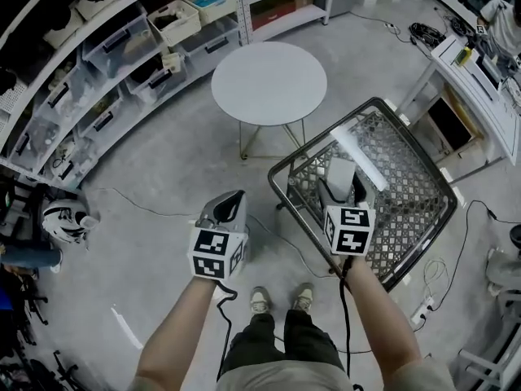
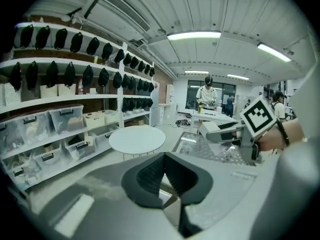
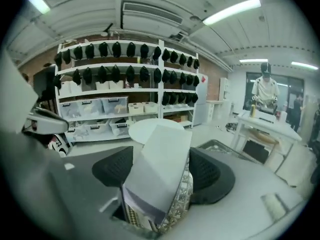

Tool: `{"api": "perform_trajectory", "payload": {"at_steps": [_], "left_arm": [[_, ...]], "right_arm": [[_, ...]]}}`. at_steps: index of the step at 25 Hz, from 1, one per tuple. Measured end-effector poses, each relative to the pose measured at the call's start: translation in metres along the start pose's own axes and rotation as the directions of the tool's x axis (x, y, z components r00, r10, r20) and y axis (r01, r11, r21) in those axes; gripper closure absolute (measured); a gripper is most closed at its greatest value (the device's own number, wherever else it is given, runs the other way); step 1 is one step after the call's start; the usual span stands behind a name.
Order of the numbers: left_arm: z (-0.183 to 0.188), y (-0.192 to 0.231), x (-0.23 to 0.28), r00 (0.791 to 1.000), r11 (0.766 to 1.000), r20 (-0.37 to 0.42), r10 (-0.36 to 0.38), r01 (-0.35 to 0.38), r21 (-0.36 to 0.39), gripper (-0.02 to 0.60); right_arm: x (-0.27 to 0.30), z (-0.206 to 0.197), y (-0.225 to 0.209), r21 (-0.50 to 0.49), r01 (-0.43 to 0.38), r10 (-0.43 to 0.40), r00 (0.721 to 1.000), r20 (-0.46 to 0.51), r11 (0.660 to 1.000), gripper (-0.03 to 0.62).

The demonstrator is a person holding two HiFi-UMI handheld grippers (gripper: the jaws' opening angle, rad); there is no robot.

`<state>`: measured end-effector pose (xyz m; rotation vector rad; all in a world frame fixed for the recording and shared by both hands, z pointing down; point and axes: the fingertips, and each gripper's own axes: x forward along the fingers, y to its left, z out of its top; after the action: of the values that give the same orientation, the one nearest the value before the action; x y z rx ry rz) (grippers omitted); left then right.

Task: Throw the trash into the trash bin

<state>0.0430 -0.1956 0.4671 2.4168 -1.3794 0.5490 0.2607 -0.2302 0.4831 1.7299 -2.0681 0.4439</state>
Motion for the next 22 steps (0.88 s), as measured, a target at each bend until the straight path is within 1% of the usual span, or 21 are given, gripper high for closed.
{"api": "perform_trajectory", "payload": {"at_steps": [3,6,11,13,18,20,22], "left_arm": [[0.027,0.002,-0.025,0.999,1.000,0.033,0.023,-0.023,0.017,0.580],[0.057,0.001,-0.052,0.994,0.998,0.097,0.040,-0.044,0.041,0.580],[0.094,-0.003,-0.096,0.983,0.993,0.175,0.057,-0.074,0.090,0.580],[0.103,-0.007,-0.113,0.979,0.991,0.195,0.058,-0.080,0.103,0.580],[0.114,-0.020,-0.157,0.969,0.991,0.241,0.060,-0.087,0.104,0.580],[0.116,-0.025,-0.174,0.967,0.987,0.249,0.061,-0.096,0.131,0.578],[0.115,-0.031,-0.190,0.965,0.977,0.256,0.063,-0.113,0.183,0.578]], "right_arm": [[-0.033,0.035,0.016,-0.042,-0.040,0.043,0.997,0.065,0.998,0.238],[-0.067,0.065,0.029,-0.057,-0.084,0.091,0.988,0.124,0.995,0.238],[-0.120,0.100,0.049,-0.104,-0.127,0.145,0.970,0.193,0.986,0.238],[-0.141,0.110,0.052,-0.120,-0.131,0.155,0.964,0.216,0.984,0.238],[-0.192,0.129,0.057,-0.165,-0.129,0.172,0.944,0.282,0.978,0.238],[-0.211,0.137,0.060,-0.189,-0.123,0.177,0.934,0.309,0.974,0.240],[-0.228,0.143,0.061,-0.194,-0.123,0.182,0.927,0.329,0.973,0.240]]}}
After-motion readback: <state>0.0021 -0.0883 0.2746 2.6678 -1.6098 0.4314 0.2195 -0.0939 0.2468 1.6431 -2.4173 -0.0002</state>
